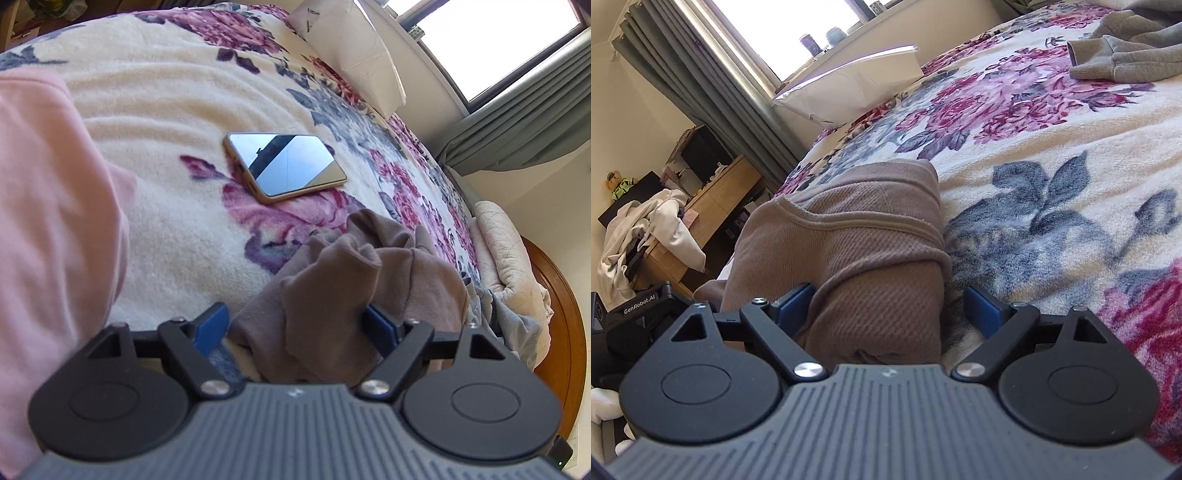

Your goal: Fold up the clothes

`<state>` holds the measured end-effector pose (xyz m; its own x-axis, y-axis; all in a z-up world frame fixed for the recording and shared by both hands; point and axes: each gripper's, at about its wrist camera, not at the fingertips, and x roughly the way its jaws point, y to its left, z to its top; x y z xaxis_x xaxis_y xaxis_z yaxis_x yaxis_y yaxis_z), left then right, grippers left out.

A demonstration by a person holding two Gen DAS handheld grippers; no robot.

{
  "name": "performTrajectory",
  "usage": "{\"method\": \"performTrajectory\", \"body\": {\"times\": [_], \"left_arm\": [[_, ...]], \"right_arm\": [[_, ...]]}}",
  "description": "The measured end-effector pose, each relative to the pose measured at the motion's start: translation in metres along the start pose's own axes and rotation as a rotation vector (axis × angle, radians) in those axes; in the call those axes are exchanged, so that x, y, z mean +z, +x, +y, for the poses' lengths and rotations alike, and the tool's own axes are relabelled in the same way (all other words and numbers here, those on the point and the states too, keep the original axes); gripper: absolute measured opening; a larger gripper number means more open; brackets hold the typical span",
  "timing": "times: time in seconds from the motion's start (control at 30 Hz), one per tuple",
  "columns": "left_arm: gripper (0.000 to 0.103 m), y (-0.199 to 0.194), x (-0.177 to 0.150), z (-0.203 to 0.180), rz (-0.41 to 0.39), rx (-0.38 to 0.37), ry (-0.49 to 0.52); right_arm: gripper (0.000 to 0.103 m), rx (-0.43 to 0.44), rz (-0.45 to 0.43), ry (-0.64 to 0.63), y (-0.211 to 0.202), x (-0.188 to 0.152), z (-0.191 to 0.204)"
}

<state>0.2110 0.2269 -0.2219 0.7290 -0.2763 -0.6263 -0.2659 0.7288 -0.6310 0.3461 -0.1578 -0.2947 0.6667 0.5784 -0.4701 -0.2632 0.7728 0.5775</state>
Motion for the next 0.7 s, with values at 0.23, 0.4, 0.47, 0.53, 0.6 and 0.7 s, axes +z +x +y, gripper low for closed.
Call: {"method": "performTrajectory", "body": {"times": [0.23,0.4,0.47,0.53,0.6,0.7], "left_arm": [[0.081,-0.026,-0.001,0.0,-0.041,0.005,-0.042],[0.081,-0.028,-0.003,-0.013,-0.044,0.056,0.02],[0.082,-0.027,-0.003,-0.016,-0.043,0.061,0.032],[0.085,-0.023,-0.002,-0.016,-0.038,0.059,0.034],[0.087,-0.015,-0.003,-0.013,-0.017,0.052,0.024],[0.092,-0.001,-0.008,0.003,0.005,0.023,-0.022]], "right_arm": [[0.091,0.019,0.0,0.012,0.019,0.017,0.001],[0.093,0.03,-0.005,0.009,0.022,0.015,0.011],[0.093,0.032,-0.01,0.001,0.022,0.011,0.016],[0.094,0.034,-0.014,-0.008,0.021,0.006,0.022],[0.095,0.036,-0.016,-0.01,0.02,0.003,0.027],[0.095,0.039,-0.017,-0.011,0.017,-0.002,0.035]]}}
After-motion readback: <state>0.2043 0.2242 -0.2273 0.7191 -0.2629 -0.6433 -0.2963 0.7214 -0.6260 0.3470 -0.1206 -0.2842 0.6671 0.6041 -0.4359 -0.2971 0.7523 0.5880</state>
